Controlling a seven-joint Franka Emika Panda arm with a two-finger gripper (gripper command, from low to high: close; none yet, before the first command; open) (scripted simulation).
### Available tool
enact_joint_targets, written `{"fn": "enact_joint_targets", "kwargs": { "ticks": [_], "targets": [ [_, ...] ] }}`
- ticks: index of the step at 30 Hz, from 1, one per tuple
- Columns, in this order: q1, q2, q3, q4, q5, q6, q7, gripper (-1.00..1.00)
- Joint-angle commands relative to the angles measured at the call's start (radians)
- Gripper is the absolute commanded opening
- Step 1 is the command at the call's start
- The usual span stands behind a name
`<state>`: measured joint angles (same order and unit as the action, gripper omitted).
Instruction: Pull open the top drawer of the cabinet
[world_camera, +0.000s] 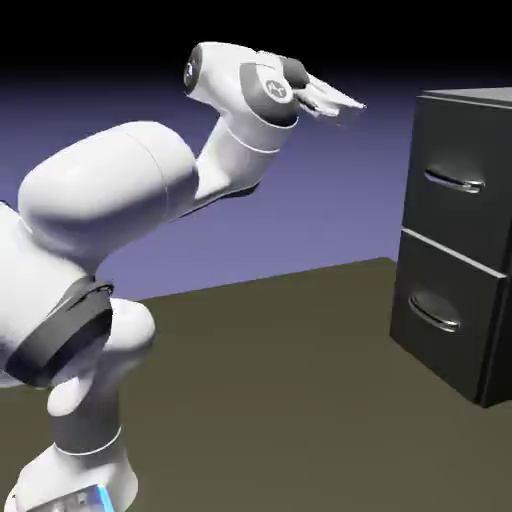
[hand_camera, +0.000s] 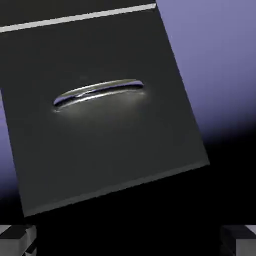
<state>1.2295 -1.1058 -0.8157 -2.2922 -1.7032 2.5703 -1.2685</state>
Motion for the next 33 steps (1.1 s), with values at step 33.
{"fn": "enact_joint_targets", "kwargs": {
  "ticks": [33],
  "targets": [
    [0.833,-0.348,-0.538,0.408,-1.106,-0.274,-1.312,0.0]
  ]
}}
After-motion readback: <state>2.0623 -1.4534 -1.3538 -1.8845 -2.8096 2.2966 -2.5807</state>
